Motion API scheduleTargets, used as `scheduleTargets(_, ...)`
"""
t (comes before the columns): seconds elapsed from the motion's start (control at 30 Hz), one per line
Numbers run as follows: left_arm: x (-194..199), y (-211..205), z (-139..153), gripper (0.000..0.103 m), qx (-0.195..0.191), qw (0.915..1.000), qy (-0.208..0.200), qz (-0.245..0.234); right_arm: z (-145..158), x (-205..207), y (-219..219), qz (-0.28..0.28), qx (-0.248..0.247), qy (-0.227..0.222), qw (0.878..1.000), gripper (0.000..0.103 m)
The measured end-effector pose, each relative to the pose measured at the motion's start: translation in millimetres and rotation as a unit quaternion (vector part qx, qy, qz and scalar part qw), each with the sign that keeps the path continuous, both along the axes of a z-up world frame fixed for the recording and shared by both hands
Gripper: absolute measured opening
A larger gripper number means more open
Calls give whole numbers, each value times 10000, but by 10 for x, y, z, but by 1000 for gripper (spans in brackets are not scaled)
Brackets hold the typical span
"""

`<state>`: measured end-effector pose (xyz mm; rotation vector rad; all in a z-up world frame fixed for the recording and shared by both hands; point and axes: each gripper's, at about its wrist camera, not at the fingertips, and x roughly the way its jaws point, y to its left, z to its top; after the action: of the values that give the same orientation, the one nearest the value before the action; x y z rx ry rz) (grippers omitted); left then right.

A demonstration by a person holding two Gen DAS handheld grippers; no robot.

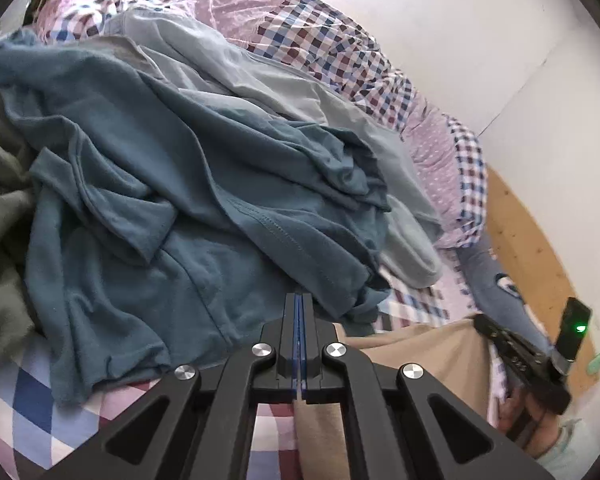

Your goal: Fold clothes

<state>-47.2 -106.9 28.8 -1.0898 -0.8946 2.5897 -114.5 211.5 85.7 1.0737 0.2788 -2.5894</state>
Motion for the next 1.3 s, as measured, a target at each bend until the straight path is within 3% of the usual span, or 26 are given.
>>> scheduleTargets(0.1,-36,51,32,0,17,9995,-47,-305,-52,17,18,-39,-68,-30,10000,2)
scheduleTargets(0.27,-21,328,145,20,-840,9935,46,-770,-137,45,49,-104,-181,-79,9998,2)
scheduleTargets(0.5,-17,703,90,23,-1735,9756,-180,-1337,-162,47,48,-60,-135,-76,9999,2)
scheduleTargets(0.63,-70,710,-2,23,-1984,9724,-376,-1169,-153,47,41,-27,-121,-76,9999,2)
scheduleTargets(0.7,-99,676,-63,16,-2025,9726,-442,-1049,-145,55,41,-17,-118,-61,9999,2)
scheduleTargets(0.77,-101,621,-97,6,-1863,9768,-414,-973,-118,69,41,1,-112,2,9999,2)
scheduleTargets(0.97,-32,376,-19,4,-1054,9932,7,-494,20,72,31,18,-66,336,9994,1)
scheduleTargets(1.1,-35,226,-204,4,-481,9988,-112,-61,-145,-86,-49,27,98,198,9998,1)
scheduleTargets(1.23,-62,227,-337,7,-473,9984,-302,110,-491,-284,-150,-45,496,-240,9985,1)
scheduleTargets(1.3,-67,236,-316,19,-597,9973,-377,181,-601,-348,-157,-199,745,-370,9963,6)
